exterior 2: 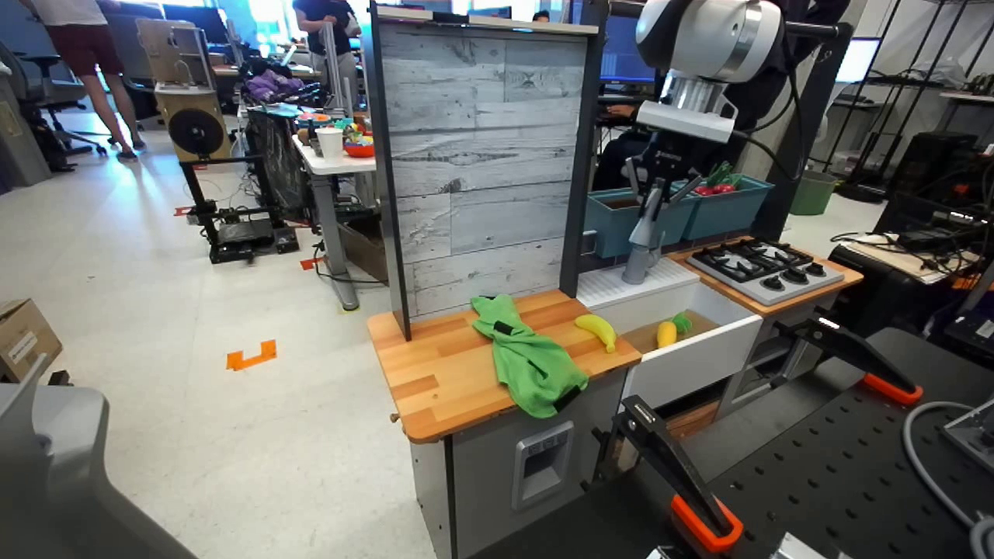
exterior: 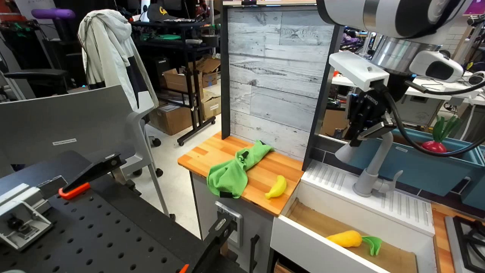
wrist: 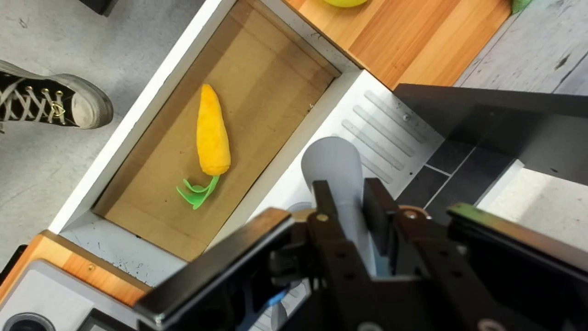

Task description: Move the tap

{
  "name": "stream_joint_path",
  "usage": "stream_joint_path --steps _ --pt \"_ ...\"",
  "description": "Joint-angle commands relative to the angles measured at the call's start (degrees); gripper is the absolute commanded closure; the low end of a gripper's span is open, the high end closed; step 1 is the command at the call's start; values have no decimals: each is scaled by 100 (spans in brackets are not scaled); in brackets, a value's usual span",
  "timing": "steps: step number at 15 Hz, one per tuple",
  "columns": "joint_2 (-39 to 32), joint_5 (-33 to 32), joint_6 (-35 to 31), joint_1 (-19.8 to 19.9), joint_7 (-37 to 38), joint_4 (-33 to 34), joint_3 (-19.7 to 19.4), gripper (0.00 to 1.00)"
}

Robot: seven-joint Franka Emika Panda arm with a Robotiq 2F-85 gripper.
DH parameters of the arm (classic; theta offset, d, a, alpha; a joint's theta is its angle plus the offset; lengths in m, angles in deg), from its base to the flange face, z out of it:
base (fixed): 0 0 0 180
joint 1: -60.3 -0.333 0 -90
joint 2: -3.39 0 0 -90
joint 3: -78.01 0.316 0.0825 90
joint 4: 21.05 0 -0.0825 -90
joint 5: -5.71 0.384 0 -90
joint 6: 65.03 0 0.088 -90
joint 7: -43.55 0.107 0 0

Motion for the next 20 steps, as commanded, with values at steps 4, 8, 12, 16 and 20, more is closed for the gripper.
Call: stream_joint_path --steps 4,8,12,16,20 --pt "-139 -104 132 268 3 -23 -197 53" --pt "-197 -242 209 206 196 -20 -364 30" --pt "-242 -388 210 113 393 -18 -467 0" --pt "-224 -469 180 119 449 -85 -468 0" --pt "-105 -394 79 85 411 -260 -470 0"
